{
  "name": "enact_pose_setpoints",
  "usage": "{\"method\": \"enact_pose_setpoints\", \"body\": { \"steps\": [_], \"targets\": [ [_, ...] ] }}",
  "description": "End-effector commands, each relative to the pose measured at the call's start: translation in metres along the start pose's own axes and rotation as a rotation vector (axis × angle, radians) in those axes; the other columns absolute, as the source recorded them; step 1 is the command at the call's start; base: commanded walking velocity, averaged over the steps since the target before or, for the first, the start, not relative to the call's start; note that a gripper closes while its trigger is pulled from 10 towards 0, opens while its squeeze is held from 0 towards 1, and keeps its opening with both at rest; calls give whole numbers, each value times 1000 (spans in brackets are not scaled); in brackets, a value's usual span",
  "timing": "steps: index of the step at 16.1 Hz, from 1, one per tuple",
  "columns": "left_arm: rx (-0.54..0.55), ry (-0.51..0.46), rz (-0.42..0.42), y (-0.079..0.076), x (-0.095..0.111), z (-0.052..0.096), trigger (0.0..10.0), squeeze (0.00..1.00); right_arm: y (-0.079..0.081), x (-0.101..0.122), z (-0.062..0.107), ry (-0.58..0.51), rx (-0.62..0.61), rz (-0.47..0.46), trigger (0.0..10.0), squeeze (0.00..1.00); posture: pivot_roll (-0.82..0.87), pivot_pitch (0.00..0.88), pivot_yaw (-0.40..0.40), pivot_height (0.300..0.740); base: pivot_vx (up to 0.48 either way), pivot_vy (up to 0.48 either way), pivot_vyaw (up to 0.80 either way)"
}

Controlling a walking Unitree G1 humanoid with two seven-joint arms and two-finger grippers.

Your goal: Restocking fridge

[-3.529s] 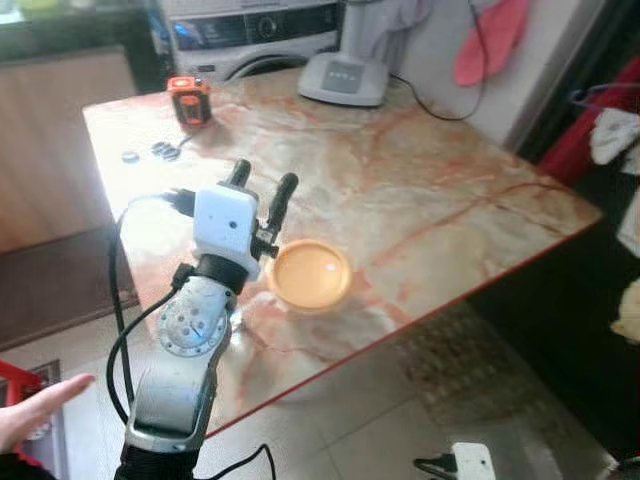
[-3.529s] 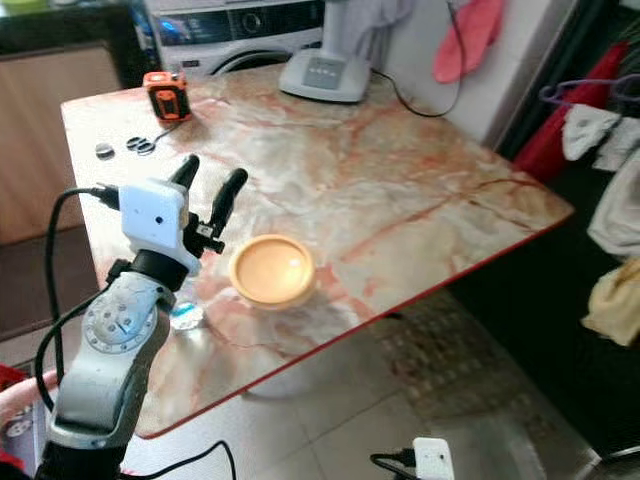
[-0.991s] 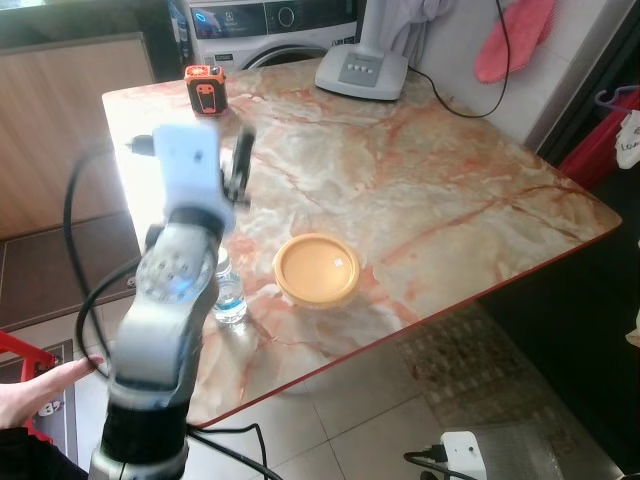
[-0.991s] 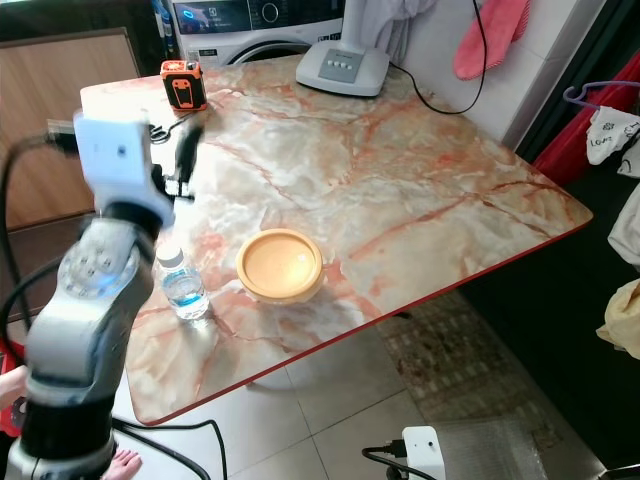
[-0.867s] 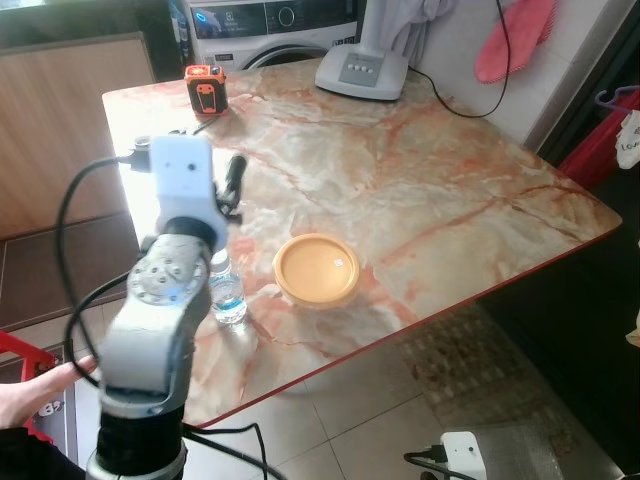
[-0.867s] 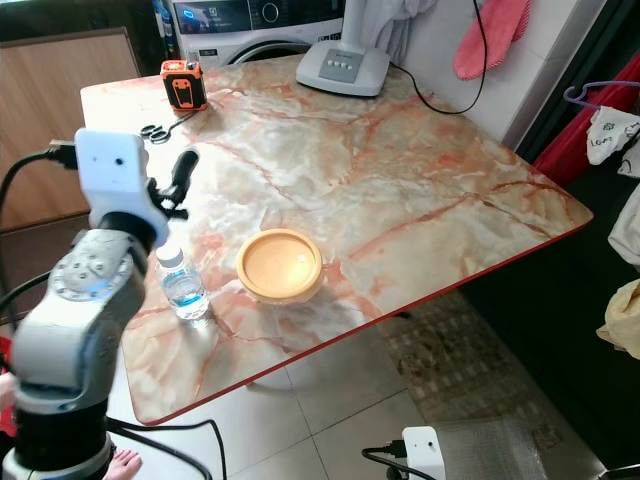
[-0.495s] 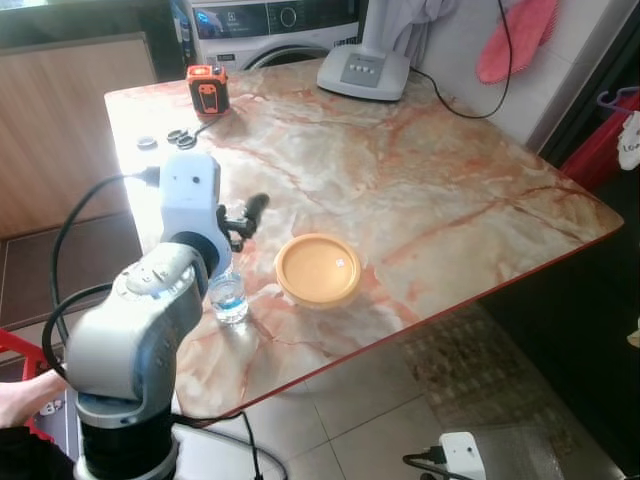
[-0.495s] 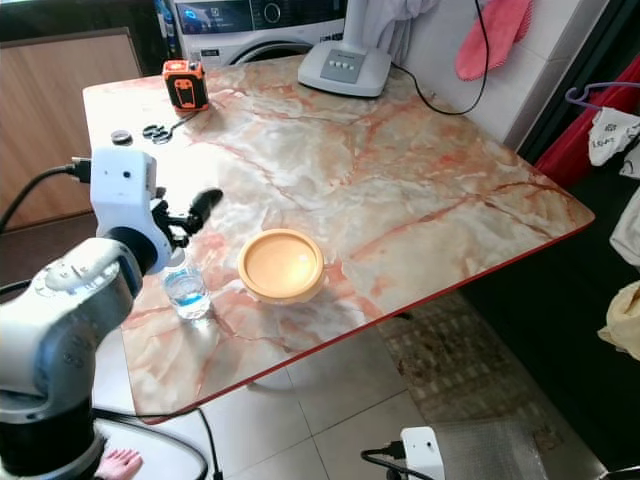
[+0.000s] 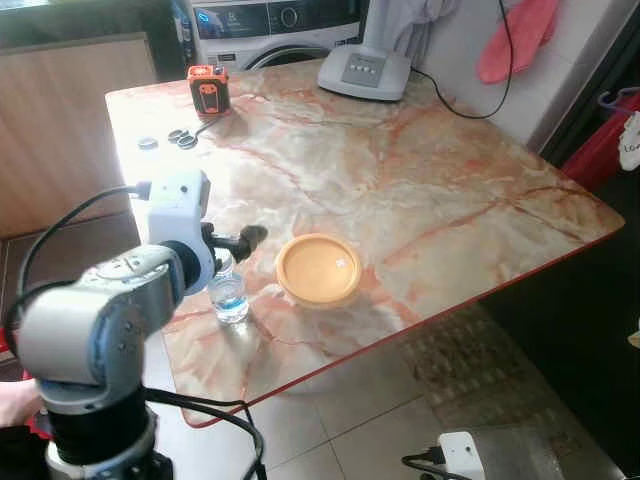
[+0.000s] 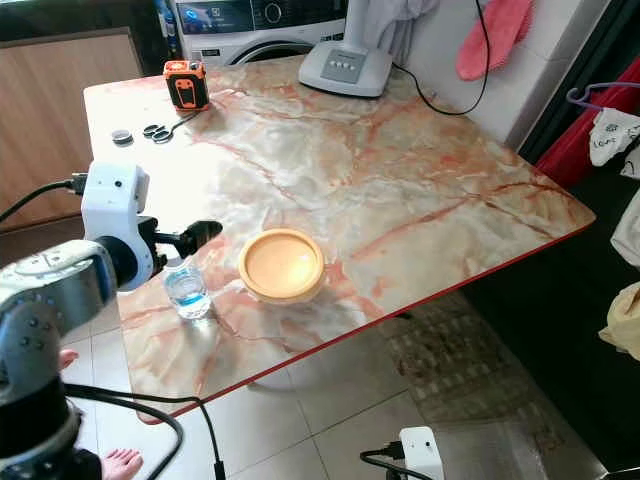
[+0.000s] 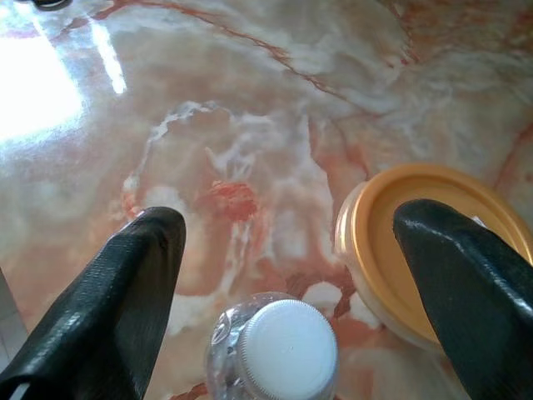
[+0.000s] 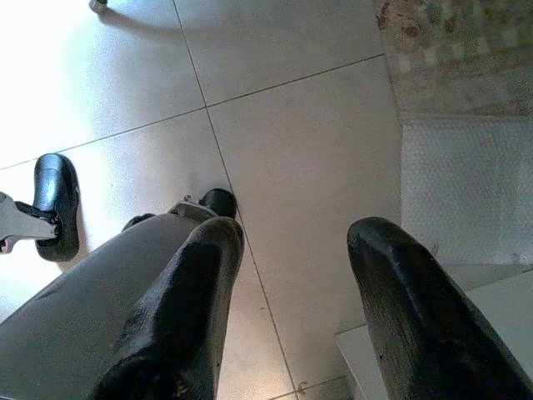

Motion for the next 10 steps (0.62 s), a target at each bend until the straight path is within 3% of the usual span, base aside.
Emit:
{"method": "enact_pose_setpoints", "body": {
  "steps": [1,3,10],
  "targets": [
    [-46,-28,-38,-5,9,6,10000,0,-4,-5,1,21,-9,-2,10000,0,115,102,-83,740,0,0,0],
    [-111,0,-89,-5,8,9,10000,0,-4,-5,1,24,-7,1,10000,0,115,103,-82,740,0,0,0],
    [-146,81,-96,-2,-6,9,10000,0,-5,-5,1,27,-7,0,10000,0,114,107,-84,740,0,0,0]
  ]
}}
Point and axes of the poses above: a point about 5 cm out from each wrist's last joint towards the gripper, its own z axis pointing back from the gripper into the wrist, its own x axis along the axis of the wrist's last joint, y = z × x, the point moved 2 cm from there along -z, pointing out of the wrist towards the gripper, and after that the axes turned 10 degrees about -z, right-handed, at the moved point
